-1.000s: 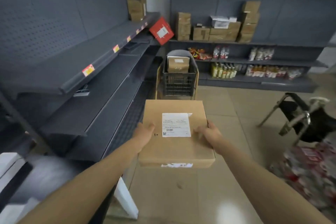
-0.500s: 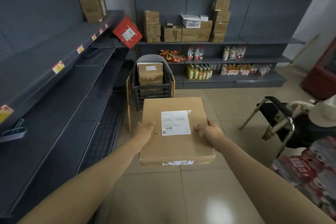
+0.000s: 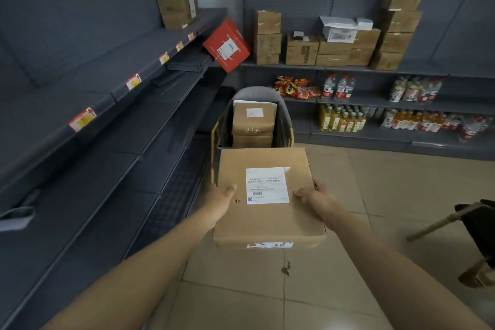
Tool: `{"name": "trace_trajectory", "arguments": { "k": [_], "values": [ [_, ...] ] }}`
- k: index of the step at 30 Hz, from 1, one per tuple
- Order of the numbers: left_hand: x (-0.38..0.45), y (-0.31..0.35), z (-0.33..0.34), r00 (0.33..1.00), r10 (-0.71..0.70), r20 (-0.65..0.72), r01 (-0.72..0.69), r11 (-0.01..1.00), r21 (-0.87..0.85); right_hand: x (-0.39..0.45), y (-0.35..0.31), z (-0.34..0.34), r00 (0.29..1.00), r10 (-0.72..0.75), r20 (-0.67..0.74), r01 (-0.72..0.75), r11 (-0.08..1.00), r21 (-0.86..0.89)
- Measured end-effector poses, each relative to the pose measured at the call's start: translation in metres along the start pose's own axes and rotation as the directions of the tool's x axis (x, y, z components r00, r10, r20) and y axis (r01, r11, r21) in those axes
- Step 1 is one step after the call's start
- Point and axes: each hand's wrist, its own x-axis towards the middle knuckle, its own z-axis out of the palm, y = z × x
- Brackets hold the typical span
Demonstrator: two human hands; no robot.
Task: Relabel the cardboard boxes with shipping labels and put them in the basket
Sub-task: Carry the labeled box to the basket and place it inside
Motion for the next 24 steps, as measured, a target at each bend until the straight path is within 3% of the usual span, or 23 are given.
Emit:
{"name": "trace_trajectory", "arguments": {
  "k": [5, 16, 21, 24],
  "values": [
    [0.093, 0.018, -0.006, 0.999, -0.039, 0.007, 0.039, 0.999, -0.037, 0.093, -0.025, 0.028, 0.997, 0.030, 0.071, -0.027, 0.999, -0.035],
    [0.290, 0.110, -0.016, 0.998, 0.013, 0.054, -0.014, 1.000, 0.025, 0.274, -0.111, 0.054, 0.999, 0.039, 0.018, -0.039, 0.998, -0.043],
    [0.367, 0.130, -0.001, 0.993, -0.037, 0.114, 0.037, 0.999, 0.003, 0.358, -0.128, 0.058, 0.998, 0.062, 0.024, -0.061, 0.996, -0.062],
    [0.417, 0.154, 0.006, 0.994, -0.071, 0.081, 0.072, 0.997, -0.008, 0.422, -0.149, 0.063, 0.998, 0.058, 0.036, -0.054, 0.995, -0.085]
  ]
}}
